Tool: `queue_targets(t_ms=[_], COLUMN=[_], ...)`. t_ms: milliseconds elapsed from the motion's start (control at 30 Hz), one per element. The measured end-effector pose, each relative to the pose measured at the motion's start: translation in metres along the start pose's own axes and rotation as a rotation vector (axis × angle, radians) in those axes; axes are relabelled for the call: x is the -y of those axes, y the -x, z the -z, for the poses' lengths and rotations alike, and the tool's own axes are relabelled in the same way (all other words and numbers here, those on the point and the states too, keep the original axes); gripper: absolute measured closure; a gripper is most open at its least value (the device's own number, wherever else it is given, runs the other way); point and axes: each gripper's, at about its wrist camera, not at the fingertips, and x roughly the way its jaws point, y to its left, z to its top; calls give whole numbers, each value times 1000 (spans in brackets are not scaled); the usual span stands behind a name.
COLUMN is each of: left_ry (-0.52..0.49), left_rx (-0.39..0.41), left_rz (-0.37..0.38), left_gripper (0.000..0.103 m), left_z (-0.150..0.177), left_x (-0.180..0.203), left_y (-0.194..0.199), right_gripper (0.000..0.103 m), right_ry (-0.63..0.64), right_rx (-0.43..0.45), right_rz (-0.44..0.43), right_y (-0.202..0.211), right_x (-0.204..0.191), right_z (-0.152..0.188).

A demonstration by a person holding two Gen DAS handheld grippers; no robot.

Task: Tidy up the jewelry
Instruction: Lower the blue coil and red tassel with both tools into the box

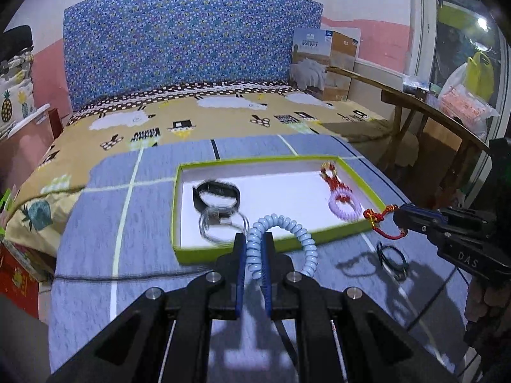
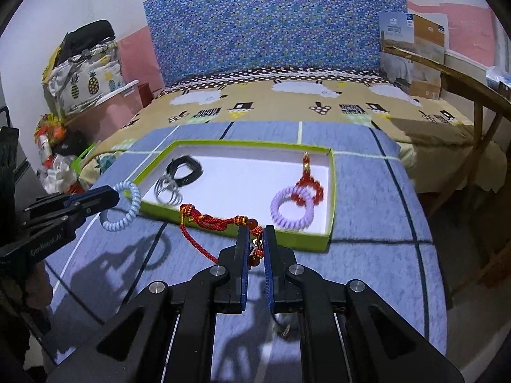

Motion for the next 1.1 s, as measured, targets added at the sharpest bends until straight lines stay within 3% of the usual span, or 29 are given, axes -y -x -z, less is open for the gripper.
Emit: queue_targets(t_ms=[400, 1100], left_ry=[-24, -62], left_rx=[-8, -105], left_rz=[0, 5], left_gripper=[93, 93], left_z=[-41, -62], left_x=[-9, -7], left_y=[-50, -135], right_gripper=[95, 94], right_ry=[12, -7], right_rx=[-30, -130], right_rz=[39, 93], right_y=[-50, -122], right_x=[8, 22], right_z=[-39, -51])
